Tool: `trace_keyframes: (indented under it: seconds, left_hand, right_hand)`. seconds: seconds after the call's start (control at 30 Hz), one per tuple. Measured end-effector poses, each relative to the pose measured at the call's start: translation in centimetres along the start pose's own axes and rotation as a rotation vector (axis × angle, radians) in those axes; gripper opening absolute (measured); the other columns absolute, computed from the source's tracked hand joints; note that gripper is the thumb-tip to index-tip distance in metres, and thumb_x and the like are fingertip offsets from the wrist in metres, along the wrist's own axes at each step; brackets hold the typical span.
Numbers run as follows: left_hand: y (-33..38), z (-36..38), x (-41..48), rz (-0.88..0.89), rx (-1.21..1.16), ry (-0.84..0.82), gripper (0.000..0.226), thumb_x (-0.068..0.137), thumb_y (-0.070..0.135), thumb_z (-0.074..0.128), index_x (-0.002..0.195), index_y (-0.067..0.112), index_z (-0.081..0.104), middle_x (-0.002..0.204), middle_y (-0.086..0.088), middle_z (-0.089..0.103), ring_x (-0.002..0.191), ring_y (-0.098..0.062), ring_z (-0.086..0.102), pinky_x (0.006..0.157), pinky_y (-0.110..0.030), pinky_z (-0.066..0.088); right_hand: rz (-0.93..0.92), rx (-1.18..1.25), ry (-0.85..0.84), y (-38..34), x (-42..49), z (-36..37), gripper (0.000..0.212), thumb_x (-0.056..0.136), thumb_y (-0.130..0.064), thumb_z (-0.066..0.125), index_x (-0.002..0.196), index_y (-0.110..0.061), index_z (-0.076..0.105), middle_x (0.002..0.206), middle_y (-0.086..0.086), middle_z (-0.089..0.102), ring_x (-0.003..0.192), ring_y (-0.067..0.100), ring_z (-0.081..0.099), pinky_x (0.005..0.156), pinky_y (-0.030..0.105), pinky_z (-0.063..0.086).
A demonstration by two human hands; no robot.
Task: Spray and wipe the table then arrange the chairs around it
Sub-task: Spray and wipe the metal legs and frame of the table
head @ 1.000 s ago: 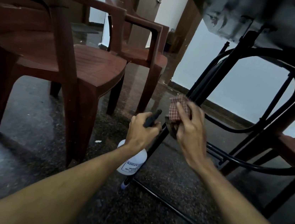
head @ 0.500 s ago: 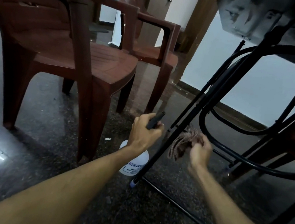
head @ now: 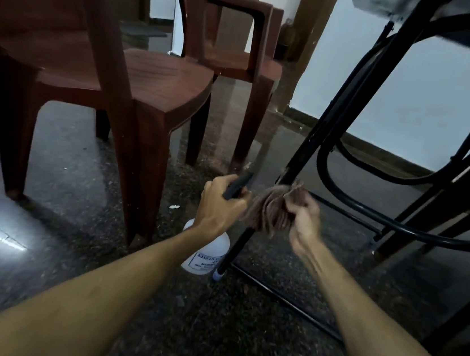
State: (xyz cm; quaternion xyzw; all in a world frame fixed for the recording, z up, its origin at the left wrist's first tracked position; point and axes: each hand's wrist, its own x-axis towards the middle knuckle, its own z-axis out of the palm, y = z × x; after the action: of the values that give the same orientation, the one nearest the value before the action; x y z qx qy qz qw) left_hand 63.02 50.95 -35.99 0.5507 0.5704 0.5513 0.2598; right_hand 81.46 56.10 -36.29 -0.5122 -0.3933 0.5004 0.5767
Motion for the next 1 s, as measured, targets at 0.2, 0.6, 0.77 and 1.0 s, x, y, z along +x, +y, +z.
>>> trace_keyframes:
  seconds: [0.2,0.6,0.77,1.0]
  left_hand:
    - [-3.0,0.2,-1.7,-0.070,0.018,-0.030,0.028,0.088,0.029,0.067,0.070,0.011,0.056,0.060,-0.020,0.055,0.053,-0.041,0.055,0.051,-0.053,0.052]
    - [-5.7,-0.4,-2.9,-0.115,0.078,-0.068,0.026,0.088,0.032,0.065,0.073,0.012,0.059,0.061,-0.019,0.057,0.055,-0.041,0.059,0.053,-0.051,0.055]
    - [-7.2,-0.3,-3.7,-0.128,0.082,-0.090,0.025,0.090,0.023,0.068,0.071,0.010,0.057,0.056,-0.001,0.049,0.052,-0.019,0.046,0.054,-0.040,0.045]
    - [-8.2,-0.6,-3.8,-0.128,0.058,-0.099,0.030,0.091,0.025,0.068,0.070,0.009,0.053,0.055,-0.002,0.045,0.052,-0.019,0.040,0.055,-0.035,0.037]
  right_hand:
    - [-0.544,-0.584,0.145,1.3,-2.6,-1.8,0.039,0.087,0.008,0.064,0.123,-0.007,0.071,0.112,0.005,0.068,0.108,0.019,0.063,0.092,0.025,0.051]
    - [-0.775,-1.391,-0.086,6.7,-3.1,-0.2,0.051,0.096,-0.007,0.056,0.144,-0.020,0.046,0.125,0.011,0.038,0.114,0.032,0.042,0.081,0.041,0.050]
    - [-0.710,-1.458,-0.329,12.5,-4.5,-0.9,0.040,0.094,-0.007,0.054,0.133,-0.012,0.052,0.129,0.016,0.042,0.119,0.037,0.043,0.091,0.048,0.045]
    - [-0.034,-0.330,0.074,10.3,-0.5,-3.4,0.039,0.097,0.008,0.044,0.123,-0.013,0.064,0.103,0.003,0.065,0.100,0.025,0.062,0.084,0.029,0.047]
